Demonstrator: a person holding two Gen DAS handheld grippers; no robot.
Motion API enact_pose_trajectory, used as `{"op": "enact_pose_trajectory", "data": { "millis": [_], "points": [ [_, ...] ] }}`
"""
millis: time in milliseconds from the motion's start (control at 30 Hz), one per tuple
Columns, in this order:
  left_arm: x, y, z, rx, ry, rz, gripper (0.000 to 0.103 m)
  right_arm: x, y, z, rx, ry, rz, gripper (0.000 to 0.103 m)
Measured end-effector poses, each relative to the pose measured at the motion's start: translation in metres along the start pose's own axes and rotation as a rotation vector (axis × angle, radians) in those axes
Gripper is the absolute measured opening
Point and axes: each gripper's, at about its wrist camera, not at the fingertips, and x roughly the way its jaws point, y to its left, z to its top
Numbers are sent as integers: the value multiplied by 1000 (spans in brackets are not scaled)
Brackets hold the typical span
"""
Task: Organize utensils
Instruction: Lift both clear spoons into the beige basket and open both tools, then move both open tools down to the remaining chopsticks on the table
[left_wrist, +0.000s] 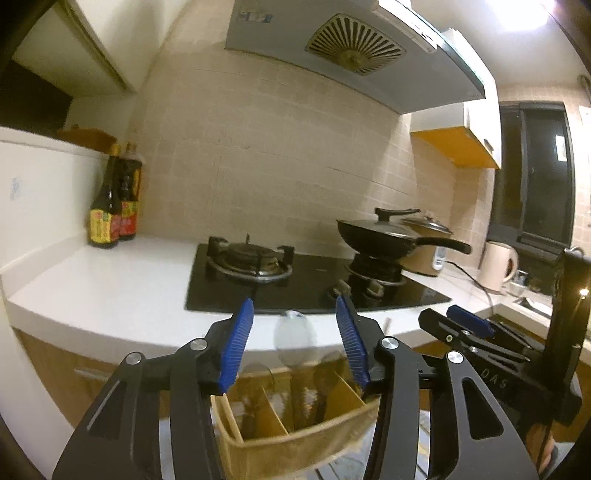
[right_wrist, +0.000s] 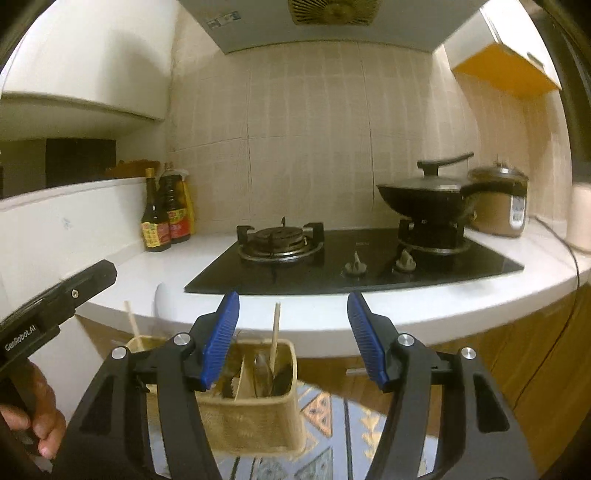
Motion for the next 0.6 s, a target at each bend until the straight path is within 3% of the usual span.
{"op": "enact_pose_trajectory", "data": {
  "millis": [300,600],
  "points": [
    [-59,2,19,-28,58,-21,46,-42,0,-5,36,159,60,57],
    [-101,-3,10,12,225,12,46,-56,36,-47,-26,488,118,57]
  ]
}}
